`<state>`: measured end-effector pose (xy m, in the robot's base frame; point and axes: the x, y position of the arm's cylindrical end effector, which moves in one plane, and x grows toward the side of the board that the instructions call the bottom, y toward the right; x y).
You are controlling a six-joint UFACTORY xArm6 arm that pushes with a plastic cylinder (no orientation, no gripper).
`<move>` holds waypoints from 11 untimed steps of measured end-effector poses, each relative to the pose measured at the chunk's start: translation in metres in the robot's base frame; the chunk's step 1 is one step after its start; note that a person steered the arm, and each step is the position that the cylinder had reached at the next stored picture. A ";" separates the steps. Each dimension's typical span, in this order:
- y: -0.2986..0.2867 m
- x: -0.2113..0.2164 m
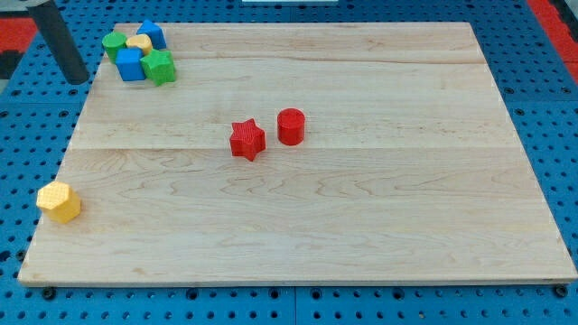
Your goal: Nudge the set of blocks to the right
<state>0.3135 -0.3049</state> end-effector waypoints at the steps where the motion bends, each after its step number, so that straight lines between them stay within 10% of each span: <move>1: 0.000 -0.012; 11: 0.094 -0.061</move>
